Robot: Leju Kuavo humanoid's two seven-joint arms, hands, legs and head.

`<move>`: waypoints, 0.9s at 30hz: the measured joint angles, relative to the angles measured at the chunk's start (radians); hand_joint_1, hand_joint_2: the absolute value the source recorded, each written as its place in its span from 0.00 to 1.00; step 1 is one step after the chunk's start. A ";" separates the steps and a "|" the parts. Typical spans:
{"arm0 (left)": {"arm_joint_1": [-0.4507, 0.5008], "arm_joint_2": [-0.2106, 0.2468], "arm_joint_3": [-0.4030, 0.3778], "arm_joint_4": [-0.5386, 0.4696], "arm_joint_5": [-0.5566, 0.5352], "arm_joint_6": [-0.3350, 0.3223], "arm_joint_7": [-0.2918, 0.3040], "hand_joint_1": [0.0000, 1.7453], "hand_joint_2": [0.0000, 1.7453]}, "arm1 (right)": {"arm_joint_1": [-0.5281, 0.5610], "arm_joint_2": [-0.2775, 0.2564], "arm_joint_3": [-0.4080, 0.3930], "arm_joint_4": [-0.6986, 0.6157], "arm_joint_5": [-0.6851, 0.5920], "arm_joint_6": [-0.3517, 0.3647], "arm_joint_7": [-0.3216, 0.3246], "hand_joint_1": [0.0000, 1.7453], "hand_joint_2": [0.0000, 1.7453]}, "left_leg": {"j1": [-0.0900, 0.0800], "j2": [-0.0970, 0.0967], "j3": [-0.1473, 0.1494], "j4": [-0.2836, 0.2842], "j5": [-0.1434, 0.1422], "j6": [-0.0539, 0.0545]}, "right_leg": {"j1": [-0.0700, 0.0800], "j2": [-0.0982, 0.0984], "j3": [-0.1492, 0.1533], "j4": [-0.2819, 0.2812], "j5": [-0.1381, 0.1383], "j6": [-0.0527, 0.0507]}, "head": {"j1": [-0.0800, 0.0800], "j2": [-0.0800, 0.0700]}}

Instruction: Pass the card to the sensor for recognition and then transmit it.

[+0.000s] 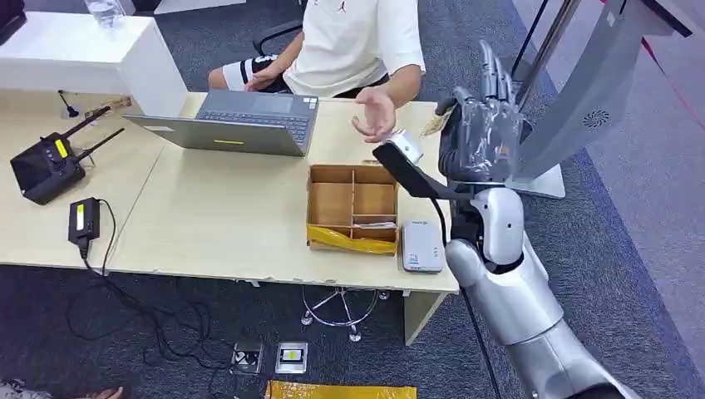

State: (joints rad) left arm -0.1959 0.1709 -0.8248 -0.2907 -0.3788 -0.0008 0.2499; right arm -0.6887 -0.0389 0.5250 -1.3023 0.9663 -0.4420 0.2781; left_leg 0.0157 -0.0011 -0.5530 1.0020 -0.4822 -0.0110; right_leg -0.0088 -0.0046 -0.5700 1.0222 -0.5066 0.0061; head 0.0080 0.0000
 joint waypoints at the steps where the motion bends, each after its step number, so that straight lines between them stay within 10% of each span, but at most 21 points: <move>1: -0.004 -0.001 0.000 0.000 -0.003 -0.003 0.000 0.00 1.00 | -0.018 0.007 0.011 0.017 0.003 0.025 0.000 1.00 1.00 | 0.000 0.000 0.000 0.000 0.000 0.000 | 0.000 0.000 0.000 0.000 0.000 0.000 | 0.000 0.000; 15: -0.027 -0.011 0.000 0.002 -0.039 -0.020 -0.002 0.00 1.00 | -0.250 0.083 0.105 0.474 0.032 0.189 0.098 1.00 1.00 | 0.000 -0.001 -0.003 0.000 0.000 0.000 | 0.000 -0.001 -0.003 0.000 0.000 0.000 | 0.000 0.000; 16: -0.027 -0.011 0.000 0.002 -0.040 -0.020 -0.002 0.00 1.00 | -0.257 0.084 0.109 0.499 0.037 0.191 0.104 0.00 1.00 | 0.000 -0.001 -0.003 0.000 0.000 0.000 | 0.000 -0.001 -0.003 0.000 0.000 0.000 | 0.000 0.000; 27: -0.014 -0.010 0.001 0.004 -0.048 -0.015 -0.002 0.00 1.00 | -0.257 0.072 0.112 0.526 0.025 0.080 0.069 0.00 1.00 | 0.000 0.000 -0.002 0.001 0.000 0.000 | 0.000 0.000 -0.003 0.000 0.000 0.000 | 0.000 0.000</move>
State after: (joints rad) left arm -0.2095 0.1606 -0.8240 -0.2869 -0.4265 -0.0156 0.2483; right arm -0.9461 0.0328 0.6371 -0.7768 0.9911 -0.3620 0.3467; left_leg 0.0157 -0.0016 -0.5551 1.0027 -0.4822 -0.0110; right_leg -0.0087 -0.0048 -0.5729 1.0223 -0.5067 0.0060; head 0.0084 0.0000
